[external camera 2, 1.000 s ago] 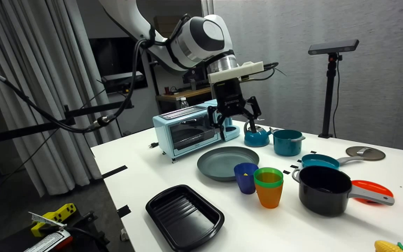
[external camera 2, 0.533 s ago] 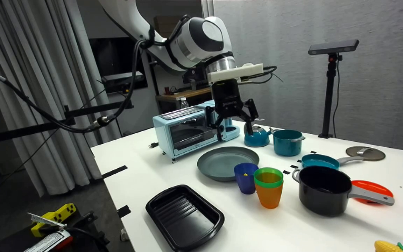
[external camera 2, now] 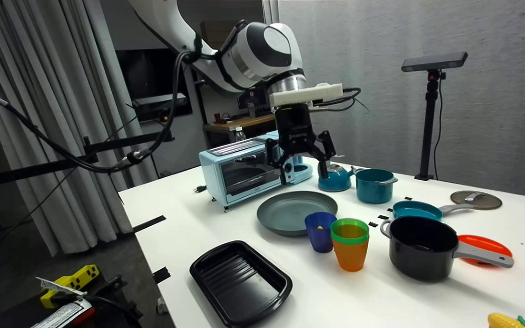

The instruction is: Pour the content of the blue cup onto the green plate

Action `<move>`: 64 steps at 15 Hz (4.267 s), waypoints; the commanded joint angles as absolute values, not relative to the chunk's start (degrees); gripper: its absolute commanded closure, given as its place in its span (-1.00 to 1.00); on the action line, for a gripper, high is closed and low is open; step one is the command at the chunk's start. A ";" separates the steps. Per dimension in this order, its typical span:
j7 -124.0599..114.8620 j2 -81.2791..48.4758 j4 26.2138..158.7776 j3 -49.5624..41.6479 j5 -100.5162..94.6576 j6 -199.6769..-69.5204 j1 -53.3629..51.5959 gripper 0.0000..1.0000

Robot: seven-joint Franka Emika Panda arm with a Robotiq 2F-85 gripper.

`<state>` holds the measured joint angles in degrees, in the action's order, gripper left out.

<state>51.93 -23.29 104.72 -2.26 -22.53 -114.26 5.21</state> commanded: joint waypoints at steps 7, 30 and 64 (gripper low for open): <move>51.85 -23.32 105.22 -2.00 -22.73 -118.00 5.61 -1.00; 44.58 -38.38 99.22 -2.25 -26.55 -123.44 3.77 -1.00; 53.46 -41.43 98.11 -0.98 -29.34 -119.99 5.00 0.96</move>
<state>51.47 -40.74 98.51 -1.33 -29.13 -116.73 4.24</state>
